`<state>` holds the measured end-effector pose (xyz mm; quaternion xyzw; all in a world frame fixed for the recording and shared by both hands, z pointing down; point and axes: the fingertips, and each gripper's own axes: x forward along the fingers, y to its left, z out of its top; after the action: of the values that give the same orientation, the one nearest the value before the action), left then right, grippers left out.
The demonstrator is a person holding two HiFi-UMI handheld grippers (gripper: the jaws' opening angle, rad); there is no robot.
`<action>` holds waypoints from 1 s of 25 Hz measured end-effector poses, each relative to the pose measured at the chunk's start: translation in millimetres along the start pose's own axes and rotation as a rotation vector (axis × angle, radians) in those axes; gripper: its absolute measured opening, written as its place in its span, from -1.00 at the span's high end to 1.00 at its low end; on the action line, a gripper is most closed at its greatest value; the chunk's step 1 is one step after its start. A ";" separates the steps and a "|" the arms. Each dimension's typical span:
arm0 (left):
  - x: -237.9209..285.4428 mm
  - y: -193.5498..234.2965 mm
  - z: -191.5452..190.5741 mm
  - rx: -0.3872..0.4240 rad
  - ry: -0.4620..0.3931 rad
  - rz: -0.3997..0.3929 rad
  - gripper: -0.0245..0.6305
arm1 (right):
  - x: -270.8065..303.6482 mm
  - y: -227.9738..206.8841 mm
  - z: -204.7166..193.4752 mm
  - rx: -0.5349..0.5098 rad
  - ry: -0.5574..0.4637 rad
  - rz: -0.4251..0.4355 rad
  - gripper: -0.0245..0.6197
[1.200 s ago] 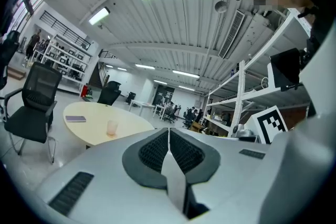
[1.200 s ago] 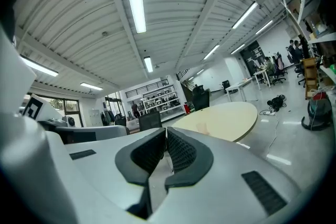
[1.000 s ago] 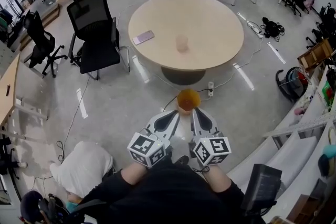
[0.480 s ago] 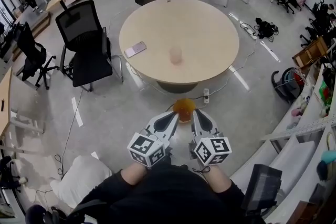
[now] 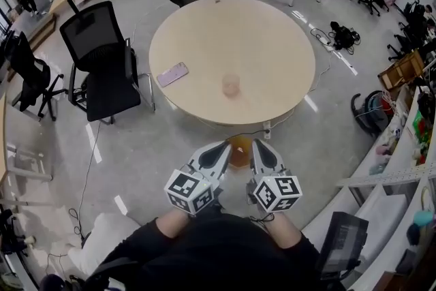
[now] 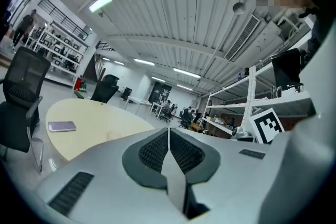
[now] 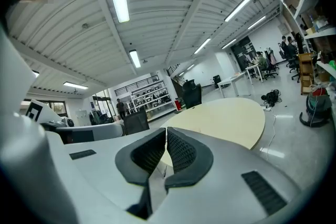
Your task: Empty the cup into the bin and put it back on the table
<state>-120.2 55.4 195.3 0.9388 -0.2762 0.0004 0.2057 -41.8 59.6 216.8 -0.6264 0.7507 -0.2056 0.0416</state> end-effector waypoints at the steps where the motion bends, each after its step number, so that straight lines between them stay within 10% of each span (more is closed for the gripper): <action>1: 3.2 9.8 1.4 -0.007 0.001 0.002 0.85 | 8.8 -1.3 0.1 -0.002 0.005 -0.005 0.87; 12: 58.9 77.0 -10.4 -0.070 0.065 0.030 0.85 | 80.4 -47.6 -14.6 0.061 0.083 -0.035 0.87; 25: 131.6 129.1 5.1 0.065 0.064 0.220 0.85 | 171.6 -113.1 -1.4 0.057 0.151 0.121 0.87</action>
<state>-76.3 -113.3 255.5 0.9086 -0.3706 0.0622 0.1825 25.8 -119.2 292.3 -0.5610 0.7821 -0.2707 0.0152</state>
